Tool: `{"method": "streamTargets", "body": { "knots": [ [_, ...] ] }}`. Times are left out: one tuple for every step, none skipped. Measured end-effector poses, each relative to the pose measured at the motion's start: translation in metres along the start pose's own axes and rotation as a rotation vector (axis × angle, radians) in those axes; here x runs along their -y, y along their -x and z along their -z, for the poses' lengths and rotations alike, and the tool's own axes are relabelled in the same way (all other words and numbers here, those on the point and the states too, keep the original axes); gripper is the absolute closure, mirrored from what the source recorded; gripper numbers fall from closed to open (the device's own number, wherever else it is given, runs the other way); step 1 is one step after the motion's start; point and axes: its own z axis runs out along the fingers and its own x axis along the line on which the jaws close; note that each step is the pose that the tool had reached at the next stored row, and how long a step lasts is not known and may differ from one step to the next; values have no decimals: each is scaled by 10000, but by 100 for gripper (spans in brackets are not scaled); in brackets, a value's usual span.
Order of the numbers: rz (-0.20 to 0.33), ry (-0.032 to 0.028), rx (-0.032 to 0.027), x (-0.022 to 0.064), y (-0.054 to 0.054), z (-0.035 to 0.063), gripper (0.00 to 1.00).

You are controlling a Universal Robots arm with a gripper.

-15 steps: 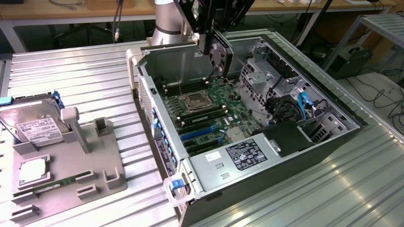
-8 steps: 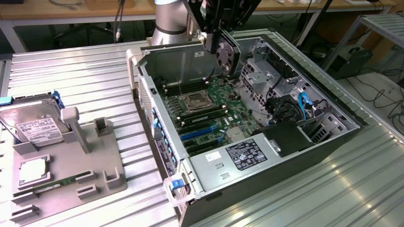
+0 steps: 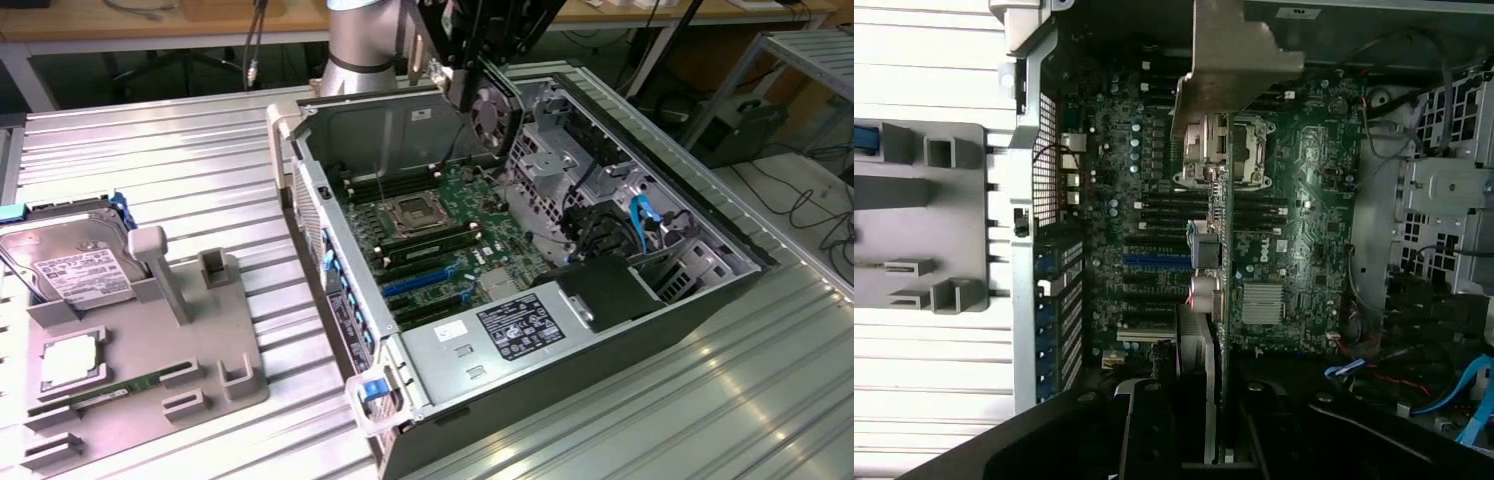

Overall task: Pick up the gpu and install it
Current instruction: 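Pick up the gpu and move the gpu toward the slot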

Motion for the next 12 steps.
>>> {"method": "streamTargets", "body": {
  "knots": [
    [0,0,0,1,28,-1,72],
    [-1,0,0,2,52,-2,72],
    [0,-1,-1,3,70,-2,72],
    [0,-1,0,3,84,-2,72],
    [0,0,0,4,99,-3,72],
    [0,0,0,4,115,-4,72],
    [0,0,0,5,132,-4,72],
    [0,0,0,6,147,-5,72],
    [0,0,0,6,161,-6,72],
    [0,-1,0,7,177,-6,72],
    [-1,0,0,7,193,-7,72],
    [0,0,0,8,213,-8,72]
  ]
}}
